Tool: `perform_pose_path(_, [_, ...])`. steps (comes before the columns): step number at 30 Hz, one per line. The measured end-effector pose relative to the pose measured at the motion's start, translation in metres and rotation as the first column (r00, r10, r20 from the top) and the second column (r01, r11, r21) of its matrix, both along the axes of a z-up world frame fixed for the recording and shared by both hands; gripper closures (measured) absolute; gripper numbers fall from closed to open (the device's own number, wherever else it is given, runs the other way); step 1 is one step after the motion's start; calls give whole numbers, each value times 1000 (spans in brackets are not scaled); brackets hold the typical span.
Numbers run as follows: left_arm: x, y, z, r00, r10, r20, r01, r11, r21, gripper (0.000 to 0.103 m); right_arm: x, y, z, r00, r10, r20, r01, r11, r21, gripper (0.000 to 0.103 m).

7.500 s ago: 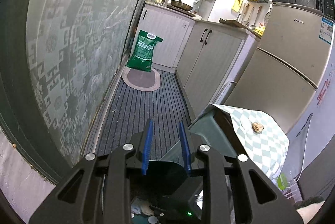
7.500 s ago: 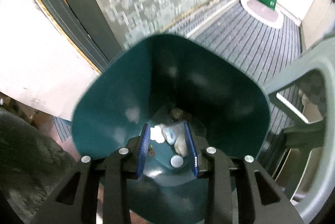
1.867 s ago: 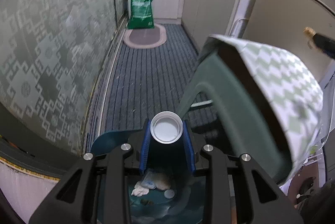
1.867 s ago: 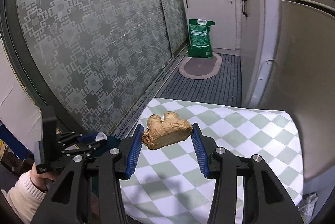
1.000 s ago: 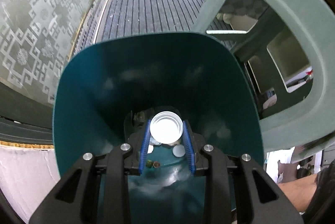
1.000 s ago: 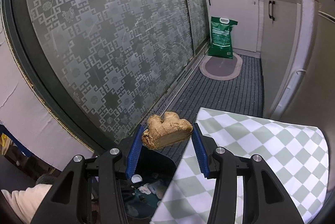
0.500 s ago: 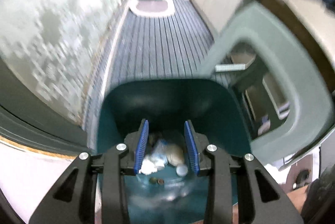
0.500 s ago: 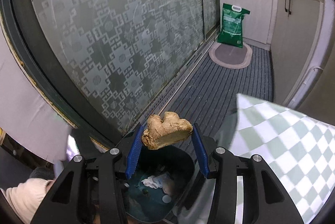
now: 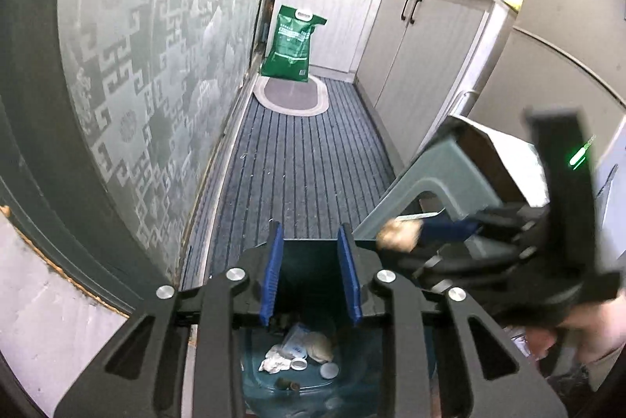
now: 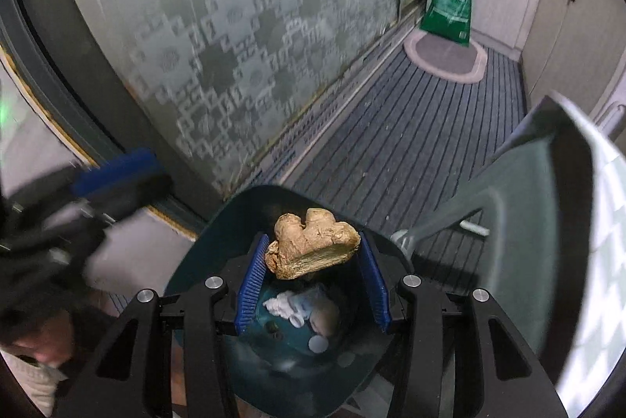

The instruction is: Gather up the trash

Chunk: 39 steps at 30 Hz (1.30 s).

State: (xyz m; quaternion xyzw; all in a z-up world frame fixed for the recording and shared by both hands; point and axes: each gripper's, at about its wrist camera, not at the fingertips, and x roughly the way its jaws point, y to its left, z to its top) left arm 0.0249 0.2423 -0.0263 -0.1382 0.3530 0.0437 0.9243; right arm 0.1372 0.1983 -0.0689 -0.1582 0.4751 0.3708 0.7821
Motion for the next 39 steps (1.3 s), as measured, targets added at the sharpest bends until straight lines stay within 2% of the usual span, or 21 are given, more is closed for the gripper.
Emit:
perform_pose_path(12, [-7,5,12,998,-15,54,17,999,-30,79,-8,17,-60,998,30,-63,-37,992,-119,56])
perform_pose_path(25, [-4,-3,12,998,-38,45,39,999,-20,79,-11,24,-139,985,58,-165,-103,954,-282,56])
perform_pose_path(36, [0,-3,9,999,-41,29,42,999,-16,79,-16,32,-162,977,87,-192,-150,926,-346,55])
perform_pose_path(39, [-1,-3,10,999,-42,34,43,999,-17,79,-15,34,-162,979,84,-187,-147,924,-352,48])
